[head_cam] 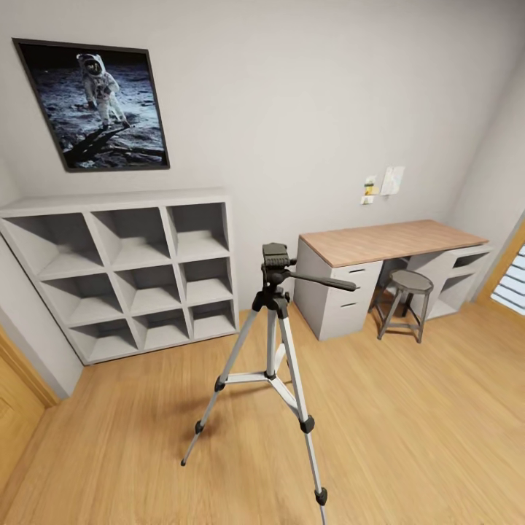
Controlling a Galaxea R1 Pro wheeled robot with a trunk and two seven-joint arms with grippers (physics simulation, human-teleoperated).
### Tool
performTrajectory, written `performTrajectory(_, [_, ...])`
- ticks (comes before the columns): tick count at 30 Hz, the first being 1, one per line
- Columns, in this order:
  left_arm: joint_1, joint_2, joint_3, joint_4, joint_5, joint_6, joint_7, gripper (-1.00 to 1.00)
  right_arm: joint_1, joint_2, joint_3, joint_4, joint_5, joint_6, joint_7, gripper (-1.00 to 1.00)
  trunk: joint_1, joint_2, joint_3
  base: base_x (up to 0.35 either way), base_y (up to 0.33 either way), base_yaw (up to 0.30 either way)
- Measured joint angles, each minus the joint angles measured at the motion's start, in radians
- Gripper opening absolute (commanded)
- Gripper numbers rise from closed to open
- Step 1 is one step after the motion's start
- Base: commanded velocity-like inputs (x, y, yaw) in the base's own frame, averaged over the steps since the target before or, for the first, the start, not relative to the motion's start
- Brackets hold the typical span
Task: Attach the digital camera to the camera tripod in the bedroom.
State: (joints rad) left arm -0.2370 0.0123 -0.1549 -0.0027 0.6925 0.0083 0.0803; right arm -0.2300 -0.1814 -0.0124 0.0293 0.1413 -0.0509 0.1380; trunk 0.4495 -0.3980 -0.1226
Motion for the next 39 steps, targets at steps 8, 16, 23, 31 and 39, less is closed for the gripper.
performTrajectory(8, [0.0,0.0,0.001,0.0,0.0,0.0,0.0,-1.0,0.0,0.0,0.0,0.0,0.0,0.0,0.0,1.0,0.0,0.0,0.0,0.0,0.0,0.0])
performTrajectory(16, [0.0,0.0,0.001,0.0,0.0,0.0,0.0,-1.0,0.0,0.0,0.0,0.001,0.0,0.0,0.01,1.0,0.0,0.0,0.0,0.0,0.0,0.0])
performTrajectory(23, [0.0,0.0,0.0,0.0,0.0,0.0,0.0,-1.0,0.0,0.001,0.0,0.0,-0.001,0.001,0.014,1.0,0.0,0.0,0.0,0.0,0.0,0.0])
performTrajectory(31, [0.0,-0.003,-0.001,0.001,-0.011,0.0,0.0,-1.0,-0.002,-0.01,0.001,-0.417,0.006,0.105,0.017,1.0,0.0,0.0,0.0,0.0,0.0,0.0])
performTrajectory(39, [0.0,-0.003,-0.001,0.002,-0.012,0.0,0.0,-1.0,-0.323,0.116,-0.007,-0.996,-0.021,0.768,0.032,1.0,0.0,0.0,0.0,0.0,0.0,0.0])
